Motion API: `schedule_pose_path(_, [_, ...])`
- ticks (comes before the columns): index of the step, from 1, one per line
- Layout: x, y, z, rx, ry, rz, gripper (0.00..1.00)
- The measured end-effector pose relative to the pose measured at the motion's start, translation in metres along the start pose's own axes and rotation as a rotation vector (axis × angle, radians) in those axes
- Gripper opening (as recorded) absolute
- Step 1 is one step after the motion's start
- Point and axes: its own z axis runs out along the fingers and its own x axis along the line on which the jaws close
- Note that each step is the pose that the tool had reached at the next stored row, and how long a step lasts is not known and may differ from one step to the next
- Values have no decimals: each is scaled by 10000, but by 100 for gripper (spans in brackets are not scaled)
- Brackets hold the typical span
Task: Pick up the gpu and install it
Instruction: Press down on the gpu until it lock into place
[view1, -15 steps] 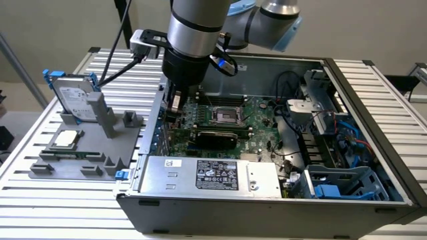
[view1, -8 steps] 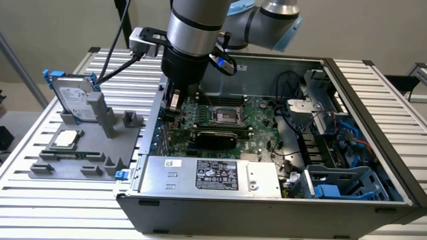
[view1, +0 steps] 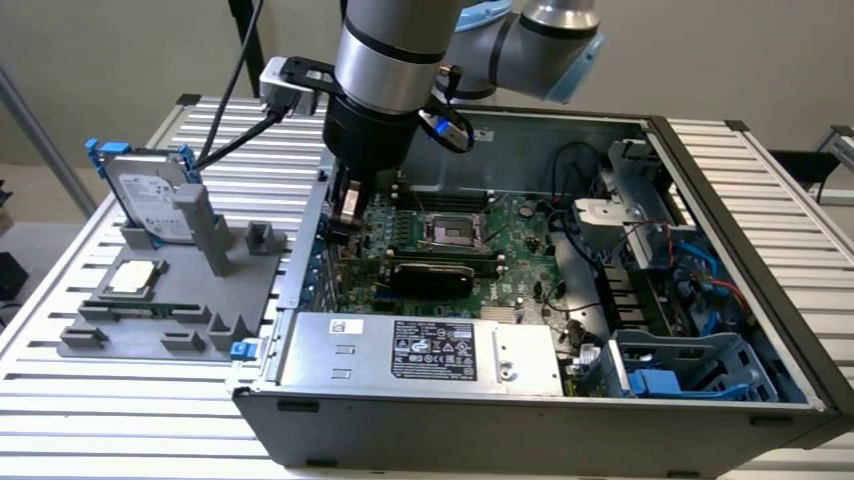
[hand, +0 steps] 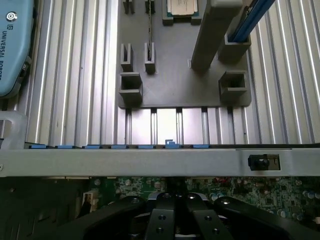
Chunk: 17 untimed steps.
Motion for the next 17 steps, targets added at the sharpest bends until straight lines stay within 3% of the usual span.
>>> schedule_pose_path(6, [-1, -41, -80, 6, -8, 0, 11])
schedule_pose_path(7, [-1, -59, -94, 20, -8, 0, 11])
schedule_pose_path(8, [0, -76, -102, 72, -9, 0, 11])
schedule_pose_path(9, [1, -87, -105, 199, -14, 2, 11])
schedule_pose_path(17, [7, -129, -117, 1652, -49, -55, 11])
